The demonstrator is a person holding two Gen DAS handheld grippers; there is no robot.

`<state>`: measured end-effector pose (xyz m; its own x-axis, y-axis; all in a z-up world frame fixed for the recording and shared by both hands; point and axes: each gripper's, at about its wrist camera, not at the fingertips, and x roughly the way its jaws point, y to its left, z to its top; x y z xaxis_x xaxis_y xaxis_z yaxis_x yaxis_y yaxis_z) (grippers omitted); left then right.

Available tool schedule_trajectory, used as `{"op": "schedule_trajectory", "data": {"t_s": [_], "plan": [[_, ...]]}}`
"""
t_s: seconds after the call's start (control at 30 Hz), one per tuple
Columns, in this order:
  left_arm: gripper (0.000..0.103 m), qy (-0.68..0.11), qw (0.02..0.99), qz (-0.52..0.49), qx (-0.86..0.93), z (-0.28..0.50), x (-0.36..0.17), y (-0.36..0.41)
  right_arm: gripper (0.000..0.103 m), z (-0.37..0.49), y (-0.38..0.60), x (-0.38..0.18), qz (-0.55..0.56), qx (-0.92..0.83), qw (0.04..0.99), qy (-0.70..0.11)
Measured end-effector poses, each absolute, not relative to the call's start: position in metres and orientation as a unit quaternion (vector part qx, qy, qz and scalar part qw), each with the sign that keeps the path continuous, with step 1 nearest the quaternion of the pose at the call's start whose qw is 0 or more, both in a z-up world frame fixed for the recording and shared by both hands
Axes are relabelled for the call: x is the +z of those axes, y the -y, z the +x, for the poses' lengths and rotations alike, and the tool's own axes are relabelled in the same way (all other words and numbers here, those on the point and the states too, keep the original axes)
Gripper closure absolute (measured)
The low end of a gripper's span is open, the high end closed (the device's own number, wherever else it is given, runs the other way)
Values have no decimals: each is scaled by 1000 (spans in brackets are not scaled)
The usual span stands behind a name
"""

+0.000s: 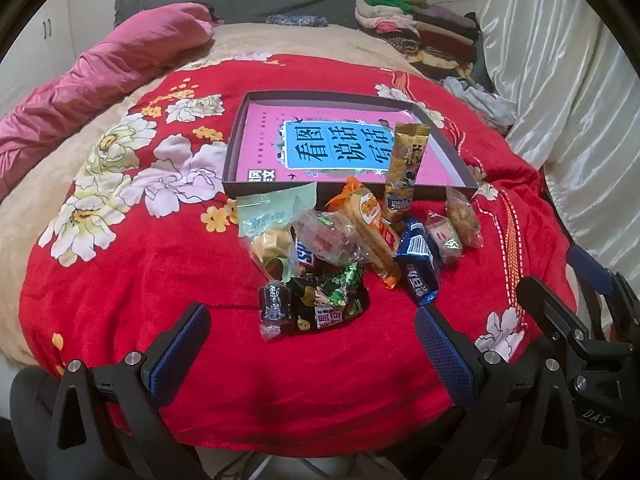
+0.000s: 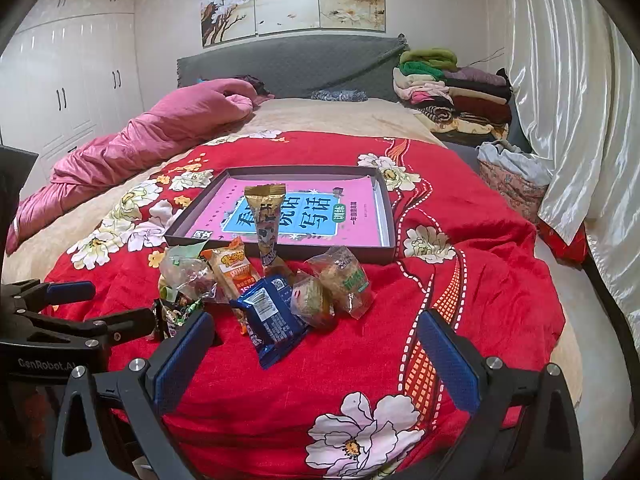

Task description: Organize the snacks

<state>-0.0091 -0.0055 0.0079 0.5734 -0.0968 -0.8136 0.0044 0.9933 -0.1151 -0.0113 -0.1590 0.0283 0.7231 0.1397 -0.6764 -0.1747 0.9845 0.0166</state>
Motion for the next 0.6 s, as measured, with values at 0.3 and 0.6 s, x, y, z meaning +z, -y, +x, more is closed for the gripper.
{"op": "schedule_trajectory", "data": {"t_s": [0.3, 0.6], "plan": [[1, -461, 885, -51, -30, -9, 8, 6, 0, -11, 160, 29, -24, 85, 929, -359], [1, -466, 883, -52, -34, -8, 4, 5, 0, -9, 161, 29, -21, 81, 930, -359]]}}
